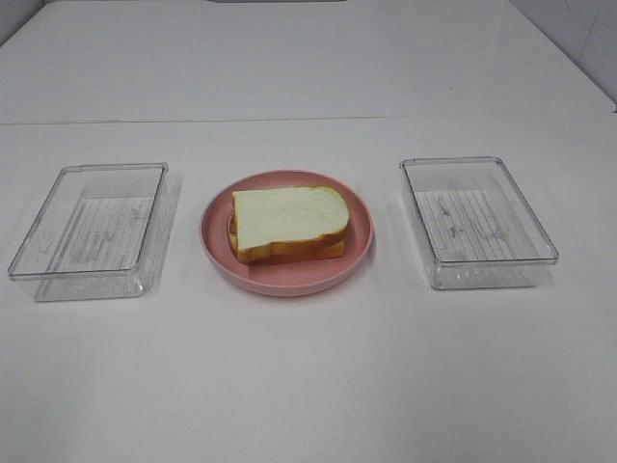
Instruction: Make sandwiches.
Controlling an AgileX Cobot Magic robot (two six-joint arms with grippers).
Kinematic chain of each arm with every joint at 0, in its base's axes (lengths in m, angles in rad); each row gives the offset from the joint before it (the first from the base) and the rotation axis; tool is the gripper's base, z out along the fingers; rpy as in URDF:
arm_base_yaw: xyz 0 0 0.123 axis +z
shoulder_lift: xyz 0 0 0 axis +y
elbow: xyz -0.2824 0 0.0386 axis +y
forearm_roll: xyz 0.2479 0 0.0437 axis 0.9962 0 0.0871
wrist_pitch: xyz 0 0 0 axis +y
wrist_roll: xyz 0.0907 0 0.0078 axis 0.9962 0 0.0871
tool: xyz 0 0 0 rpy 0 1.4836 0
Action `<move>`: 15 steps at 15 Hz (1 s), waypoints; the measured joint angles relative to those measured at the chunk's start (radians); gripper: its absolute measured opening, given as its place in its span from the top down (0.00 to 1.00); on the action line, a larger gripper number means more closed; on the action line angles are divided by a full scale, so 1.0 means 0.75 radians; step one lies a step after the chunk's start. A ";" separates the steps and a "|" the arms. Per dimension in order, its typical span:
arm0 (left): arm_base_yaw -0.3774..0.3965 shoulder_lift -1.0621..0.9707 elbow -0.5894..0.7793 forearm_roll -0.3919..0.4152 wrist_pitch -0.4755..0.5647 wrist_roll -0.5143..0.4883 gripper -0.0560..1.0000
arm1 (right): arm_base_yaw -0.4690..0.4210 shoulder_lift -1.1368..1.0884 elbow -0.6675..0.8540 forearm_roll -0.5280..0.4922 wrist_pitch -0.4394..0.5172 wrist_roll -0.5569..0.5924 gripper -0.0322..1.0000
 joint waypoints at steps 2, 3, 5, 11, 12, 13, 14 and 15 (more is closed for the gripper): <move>0.000 0.000 0.000 0.000 0.000 0.000 0.02 | 0.000 -0.368 0.164 0.000 0.004 0.021 0.11; 0.000 0.000 0.000 0.000 0.000 0.000 0.02 | 0.000 -0.457 0.189 0.000 0.008 0.023 0.11; 0.000 0.000 0.000 0.000 0.000 0.000 0.02 | 0.000 -0.748 0.293 0.000 0.025 0.024 0.11; 0.000 0.000 0.000 0.000 0.000 0.000 0.02 | 0.000 -1.152 0.499 -0.004 0.035 -0.049 0.11; 0.000 0.000 0.000 0.000 0.000 0.000 0.02 | 0.000 -1.152 0.516 -0.012 0.031 -0.053 0.11; 0.000 0.000 0.000 0.000 0.000 0.001 0.02 | 0.000 -1.152 0.541 -0.021 0.003 -0.052 0.11; 0.000 0.000 0.000 0.000 0.000 0.001 0.02 | 0.000 -1.152 0.559 -0.032 -0.012 -0.048 0.11; 0.000 0.000 0.000 0.000 0.000 0.001 0.02 | 0.000 -1.152 0.600 -0.032 -0.048 -0.039 0.11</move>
